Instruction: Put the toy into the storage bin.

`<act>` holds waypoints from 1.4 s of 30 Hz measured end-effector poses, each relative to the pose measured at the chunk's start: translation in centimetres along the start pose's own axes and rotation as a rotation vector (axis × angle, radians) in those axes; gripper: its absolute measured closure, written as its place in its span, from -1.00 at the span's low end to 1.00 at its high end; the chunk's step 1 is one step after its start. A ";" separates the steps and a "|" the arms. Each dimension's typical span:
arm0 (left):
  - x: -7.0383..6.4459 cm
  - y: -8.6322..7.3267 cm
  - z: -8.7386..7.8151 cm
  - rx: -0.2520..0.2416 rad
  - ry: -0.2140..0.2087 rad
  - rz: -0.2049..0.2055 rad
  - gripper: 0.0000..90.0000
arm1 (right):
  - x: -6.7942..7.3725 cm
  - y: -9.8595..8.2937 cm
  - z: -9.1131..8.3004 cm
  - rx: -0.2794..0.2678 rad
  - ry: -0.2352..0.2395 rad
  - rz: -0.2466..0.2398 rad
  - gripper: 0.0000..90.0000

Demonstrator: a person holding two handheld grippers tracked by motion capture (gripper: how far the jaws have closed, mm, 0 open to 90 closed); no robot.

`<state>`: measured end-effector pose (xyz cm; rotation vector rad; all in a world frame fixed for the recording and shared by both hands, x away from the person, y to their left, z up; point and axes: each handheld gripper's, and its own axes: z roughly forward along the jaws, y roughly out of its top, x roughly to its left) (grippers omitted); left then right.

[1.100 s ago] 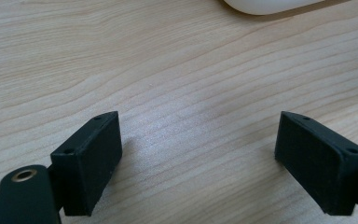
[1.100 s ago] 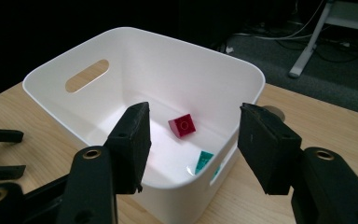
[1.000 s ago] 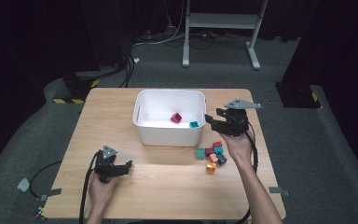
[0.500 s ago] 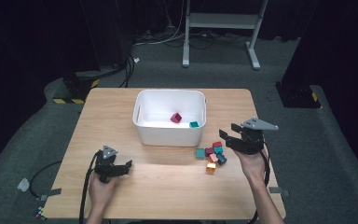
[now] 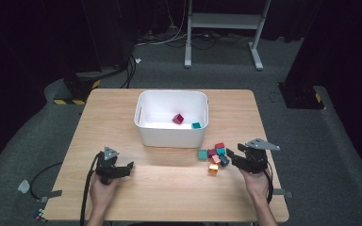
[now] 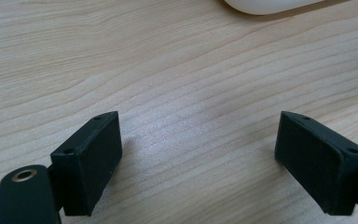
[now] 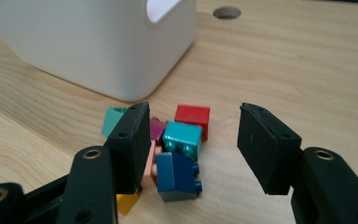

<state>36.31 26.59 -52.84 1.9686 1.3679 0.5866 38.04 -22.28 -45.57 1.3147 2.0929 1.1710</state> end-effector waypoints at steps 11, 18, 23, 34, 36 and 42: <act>0.0 0.0 0.0 0.000 0.001 0.001 -0.67 | 0.4 -2.9 2.2 0.073 0.016 0.014 0.00; 0.0 0.0 0.0 0.000 0.001 0.002 -0.67 | 0.4 -3.6 3.1 0.090 0.014 0.021 0.01; 0.0 0.0 0.0 0.001 0.000 0.001 -0.67 | 0.3 -3.8 3.6 0.102 -0.001 0.021 0.03; 0.0 0.0 0.0 0.000 0.000 0.001 -0.67 | 0.4 -4.0 4.7 0.149 -0.034 -0.007 0.13; 0.0 0.0 0.0 0.000 0.001 0.001 -0.67 | 0.5 -4.1 4.9 0.165 -0.040 -0.018 0.16; 0.0 0.0 0.0 0.000 0.000 0.000 -0.67 | 0.8 -4.2 5.1 0.173 -0.069 -0.041 0.25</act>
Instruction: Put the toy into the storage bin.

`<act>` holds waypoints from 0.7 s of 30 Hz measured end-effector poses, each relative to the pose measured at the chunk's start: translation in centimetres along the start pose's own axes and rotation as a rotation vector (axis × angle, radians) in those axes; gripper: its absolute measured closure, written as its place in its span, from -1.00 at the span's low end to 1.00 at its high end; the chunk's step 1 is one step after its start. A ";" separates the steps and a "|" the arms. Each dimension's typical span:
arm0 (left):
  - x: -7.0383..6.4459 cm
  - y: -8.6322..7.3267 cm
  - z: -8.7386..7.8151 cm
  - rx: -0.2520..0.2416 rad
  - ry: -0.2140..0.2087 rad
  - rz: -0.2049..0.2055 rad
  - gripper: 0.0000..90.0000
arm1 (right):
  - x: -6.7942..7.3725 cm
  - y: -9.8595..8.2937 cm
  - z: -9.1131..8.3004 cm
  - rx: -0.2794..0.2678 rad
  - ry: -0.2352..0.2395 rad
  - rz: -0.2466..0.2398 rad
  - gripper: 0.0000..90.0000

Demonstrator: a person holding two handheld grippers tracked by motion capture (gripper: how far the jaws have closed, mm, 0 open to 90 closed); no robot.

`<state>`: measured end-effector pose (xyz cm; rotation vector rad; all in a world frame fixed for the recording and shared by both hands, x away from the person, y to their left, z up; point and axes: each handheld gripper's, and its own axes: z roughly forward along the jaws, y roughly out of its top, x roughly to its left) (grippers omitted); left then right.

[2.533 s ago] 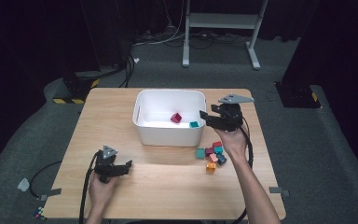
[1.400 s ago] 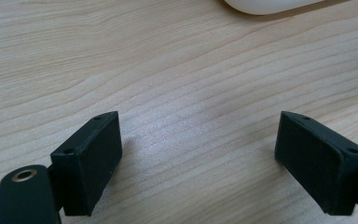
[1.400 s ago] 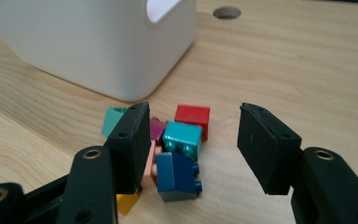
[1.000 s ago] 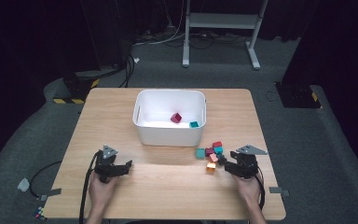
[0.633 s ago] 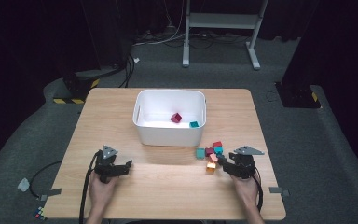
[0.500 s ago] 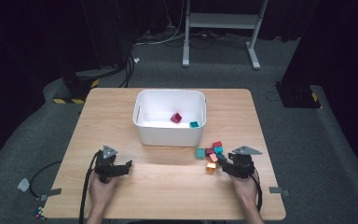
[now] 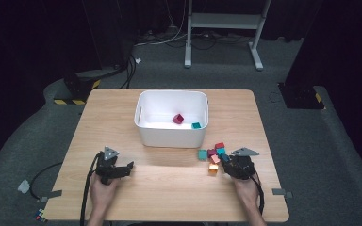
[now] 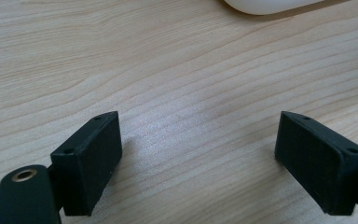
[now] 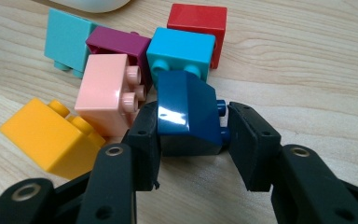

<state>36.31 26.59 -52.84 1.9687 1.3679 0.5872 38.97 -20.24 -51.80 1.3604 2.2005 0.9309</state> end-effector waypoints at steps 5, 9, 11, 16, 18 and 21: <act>0.0 0.0 0.0 0.000 0.000 0.001 -0.67 | 0.1 0.0 0.0 0.003 -0.008 -0.011 0.26; 0.0 0.0 0.0 0.000 0.000 0.001 -0.67 | 0.1 0.1 -0.3 -0.008 -0.004 -0.009 0.26; 0.0 0.0 0.0 0.000 0.000 0.001 -0.67 | 0.1 0.1 -0.5 -0.017 -0.002 -0.013 0.26; 0.0 0.0 0.0 0.001 0.000 0.000 -0.67 | 0.1 0.2 -1.2 -0.027 0.010 -0.013 0.26; 0.0 0.0 0.0 0.000 0.000 0.000 -0.67 | 0.0 0.2 -1.5 -0.038 0.018 -0.014 0.26; 0.0 0.0 0.0 0.000 0.000 0.000 -0.67 | -0.3 0.3 -2.2 -0.053 0.025 -0.013 0.26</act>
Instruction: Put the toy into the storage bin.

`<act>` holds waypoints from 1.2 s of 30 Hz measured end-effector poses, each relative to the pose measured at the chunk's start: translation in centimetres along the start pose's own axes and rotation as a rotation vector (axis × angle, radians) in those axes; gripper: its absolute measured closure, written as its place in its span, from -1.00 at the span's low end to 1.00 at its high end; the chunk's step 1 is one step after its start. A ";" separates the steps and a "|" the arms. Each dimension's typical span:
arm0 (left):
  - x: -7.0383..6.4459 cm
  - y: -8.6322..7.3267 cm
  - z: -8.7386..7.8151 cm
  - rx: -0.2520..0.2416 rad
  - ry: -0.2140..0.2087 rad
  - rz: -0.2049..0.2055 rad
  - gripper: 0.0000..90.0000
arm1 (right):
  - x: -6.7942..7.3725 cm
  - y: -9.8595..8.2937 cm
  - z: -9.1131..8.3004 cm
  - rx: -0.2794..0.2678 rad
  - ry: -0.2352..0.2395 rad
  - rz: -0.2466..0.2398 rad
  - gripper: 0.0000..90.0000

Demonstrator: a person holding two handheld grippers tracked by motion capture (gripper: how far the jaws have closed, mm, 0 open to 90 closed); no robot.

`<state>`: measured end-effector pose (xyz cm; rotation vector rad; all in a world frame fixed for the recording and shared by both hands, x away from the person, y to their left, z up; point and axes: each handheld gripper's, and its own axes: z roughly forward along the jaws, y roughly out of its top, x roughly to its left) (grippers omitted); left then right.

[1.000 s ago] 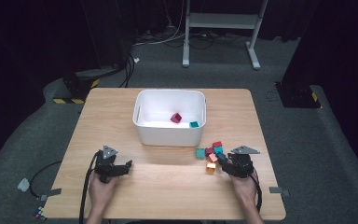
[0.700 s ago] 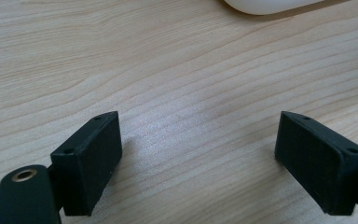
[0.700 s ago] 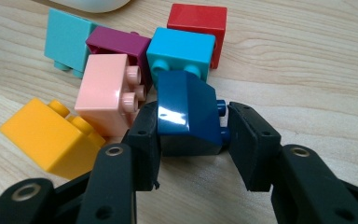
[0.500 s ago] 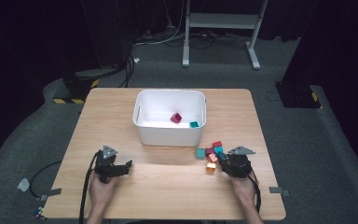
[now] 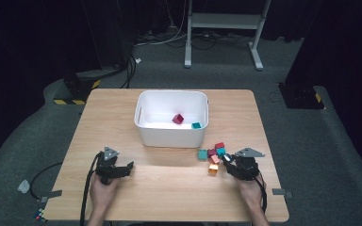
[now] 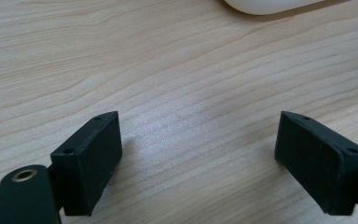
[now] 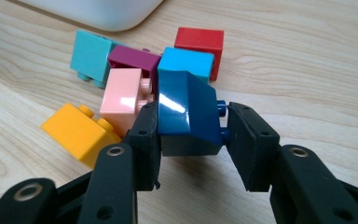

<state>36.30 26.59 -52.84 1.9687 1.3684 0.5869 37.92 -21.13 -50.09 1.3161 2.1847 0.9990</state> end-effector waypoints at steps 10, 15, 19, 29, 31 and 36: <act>0.0 0.0 0.0 0.000 0.000 0.001 -0.67 | -0.2 1.3 -1.5 -0.043 0.029 0.013 0.26; 0.0 0.0 0.0 0.000 0.000 0.001 -0.67 | 0.0 2.6 -2.3 -0.064 0.035 -0.005 0.26; 0.0 0.0 0.0 0.000 0.000 0.001 -0.67 | 0.2 3.7 -2.9 -0.077 0.052 -0.010 0.26; 0.0 0.0 0.0 0.000 0.000 0.000 -0.67 | 0.5 6.6 -4.3 -0.136 0.085 -0.017 0.26; 0.0 0.0 0.0 0.000 0.000 0.000 -0.67 | 0.6 7.3 -4.5 -0.138 0.098 -0.017 0.26; 0.0 0.0 0.0 -0.001 0.000 0.001 -0.67 | 0.5 9.0 -4.9 -0.140 0.103 -0.020 0.26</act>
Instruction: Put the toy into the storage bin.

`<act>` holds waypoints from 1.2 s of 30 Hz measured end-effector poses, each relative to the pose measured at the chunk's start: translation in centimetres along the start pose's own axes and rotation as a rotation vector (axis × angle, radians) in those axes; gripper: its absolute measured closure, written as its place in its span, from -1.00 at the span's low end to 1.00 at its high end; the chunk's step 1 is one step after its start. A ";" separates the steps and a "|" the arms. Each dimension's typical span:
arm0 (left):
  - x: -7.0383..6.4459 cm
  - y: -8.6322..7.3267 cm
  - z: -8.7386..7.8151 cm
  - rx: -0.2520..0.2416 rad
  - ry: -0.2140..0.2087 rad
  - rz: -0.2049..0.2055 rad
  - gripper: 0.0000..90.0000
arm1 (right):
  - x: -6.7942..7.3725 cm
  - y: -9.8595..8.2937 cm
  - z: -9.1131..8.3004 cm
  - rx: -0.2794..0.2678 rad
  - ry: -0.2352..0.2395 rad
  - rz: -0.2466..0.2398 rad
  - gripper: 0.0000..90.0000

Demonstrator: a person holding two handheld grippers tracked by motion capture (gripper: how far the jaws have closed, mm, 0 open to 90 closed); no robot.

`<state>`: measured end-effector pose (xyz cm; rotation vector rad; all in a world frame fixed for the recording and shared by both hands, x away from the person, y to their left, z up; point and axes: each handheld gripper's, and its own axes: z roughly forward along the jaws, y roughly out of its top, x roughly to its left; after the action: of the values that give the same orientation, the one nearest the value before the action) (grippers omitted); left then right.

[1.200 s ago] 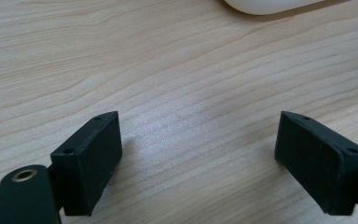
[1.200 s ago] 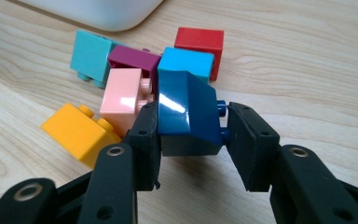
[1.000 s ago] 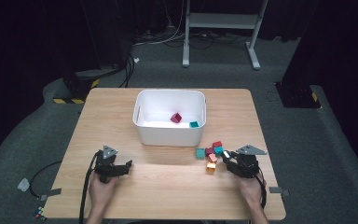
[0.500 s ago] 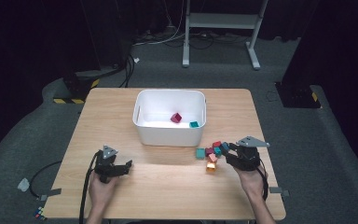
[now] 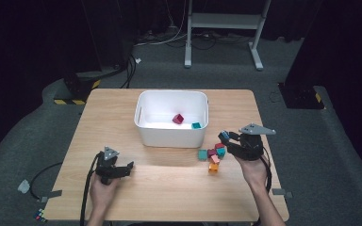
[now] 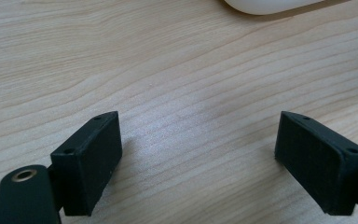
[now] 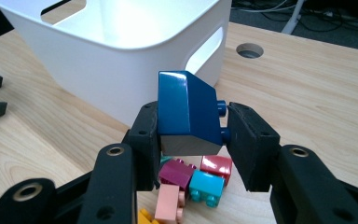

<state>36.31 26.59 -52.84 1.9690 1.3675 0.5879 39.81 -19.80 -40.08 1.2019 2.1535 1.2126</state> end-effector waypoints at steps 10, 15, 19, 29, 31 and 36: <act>0.0 0.0 0.0 0.000 -0.001 -0.001 -0.67 | 0.8 3.5 0.5 0.002 0.027 -0.030 0.26; 0.0 0.0 0.0 0.000 -0.001 0.000 -0.67 | 0.8 5.3 1.2 0.010 0.039 -0.026 0.26; 0.0 0.0 0.0 0.000 -0.001 0.000 -0.67 | 1.3 6.7 1.9 0.021 0.044 -0.043 0.26; 0.0 0.0 0.0 0.000 -0.001 0.000 -0.67 | 2.8 9.4 3.9 0.023 0.069 -0.095 0.26; 0.0 0.0 0.0 0.000 -0.001 0.001 -0.67 | 3.0 9.9 4.2 0.029 0.071 -0.104 0.26; 0.0 0.0 0.0 0.000 -0.001 0.001 -0.67 | 3.5 10.9 4.7 0.027 0.081 -0.102 0.26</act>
<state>36.30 26.61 -52.84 1.9697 1.3664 0.5868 46.41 -11.74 -33.35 1.0572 2.2668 1.2116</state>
